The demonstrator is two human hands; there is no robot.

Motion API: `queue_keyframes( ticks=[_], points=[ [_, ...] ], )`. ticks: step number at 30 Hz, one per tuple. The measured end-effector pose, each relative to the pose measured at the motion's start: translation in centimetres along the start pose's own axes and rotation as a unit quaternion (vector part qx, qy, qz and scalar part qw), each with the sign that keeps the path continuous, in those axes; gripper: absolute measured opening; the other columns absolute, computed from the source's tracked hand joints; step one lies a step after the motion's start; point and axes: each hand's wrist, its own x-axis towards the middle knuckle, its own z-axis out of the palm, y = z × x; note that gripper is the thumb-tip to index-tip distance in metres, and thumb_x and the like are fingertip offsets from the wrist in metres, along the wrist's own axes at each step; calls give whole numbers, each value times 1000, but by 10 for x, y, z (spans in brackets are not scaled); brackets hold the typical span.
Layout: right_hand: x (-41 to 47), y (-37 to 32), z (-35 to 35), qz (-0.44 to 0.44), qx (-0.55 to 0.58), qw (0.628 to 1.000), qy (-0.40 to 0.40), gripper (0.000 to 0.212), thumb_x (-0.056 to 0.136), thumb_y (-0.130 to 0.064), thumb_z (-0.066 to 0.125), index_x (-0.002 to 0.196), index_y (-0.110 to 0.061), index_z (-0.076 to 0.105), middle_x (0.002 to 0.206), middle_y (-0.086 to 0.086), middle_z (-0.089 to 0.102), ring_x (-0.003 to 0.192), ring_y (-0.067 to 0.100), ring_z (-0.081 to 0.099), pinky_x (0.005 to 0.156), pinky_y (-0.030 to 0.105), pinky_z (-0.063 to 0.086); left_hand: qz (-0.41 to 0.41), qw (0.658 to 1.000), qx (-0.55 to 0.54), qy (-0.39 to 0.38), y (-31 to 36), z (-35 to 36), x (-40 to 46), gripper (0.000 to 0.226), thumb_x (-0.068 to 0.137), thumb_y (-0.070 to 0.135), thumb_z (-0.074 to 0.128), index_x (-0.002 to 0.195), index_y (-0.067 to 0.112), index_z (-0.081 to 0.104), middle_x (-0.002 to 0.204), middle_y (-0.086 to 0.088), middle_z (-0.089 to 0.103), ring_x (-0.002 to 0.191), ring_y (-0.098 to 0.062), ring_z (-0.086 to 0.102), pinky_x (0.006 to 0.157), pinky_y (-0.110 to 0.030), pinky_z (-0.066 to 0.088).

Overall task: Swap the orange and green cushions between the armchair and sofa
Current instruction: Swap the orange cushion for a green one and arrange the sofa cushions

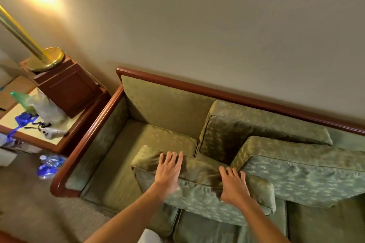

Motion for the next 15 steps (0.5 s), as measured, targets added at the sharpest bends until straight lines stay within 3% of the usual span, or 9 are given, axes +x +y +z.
queue_keyframes(
  ticks=[3,5,9,12,15],
  points=[
    [-3,-6,1,32,41,999,12,86,70,-34,73,143,-24,28,140,-4,45,133,22,35,110,50,23,49,999,-10,21,-15,0,11,113,64,52,88,152,15,27,154,-13,29,144,-34,23,123,-52,3],
    [-4,-17,-5,44,67,996,29,78,69,-35,70,138,-27,32,135,-8,49,129,19,38,107,47,25,90,995,-22,39,-35,1,21,106,62,54,87,148,19,37,145,-8,43,139,-30,34,123,-54,4],
    [5,-52,-43,39,88,993,64,62,71,-45,60,127,-33,37,125,-14,52,122,15,41,100,41,26,114,991,-64,29,-85,-19,29,94,68,56,83,146,26,39,137,1,54,130,-24,44,119,-48,17],
    [23,-92,-85,18,82,992,96,64,71,-55,58,128,-31,40,123,-15,53,118,15,43,98,39,27,111,989,-82,49,-140,-43,40,94,67,61,81,146,30,40,138,6,54,130,-20,44,116,-46,20],
    [49,-123,-126,-1,80,987,140,64,68,-53,65,124,-31,44,119,-13,56,114,15,46,95,38,30,105,987,-87,88,-192,-79,56,97,63,64,81,145,33,42,137,11,56,130,-17,44,115,-43,20]
  ],
)
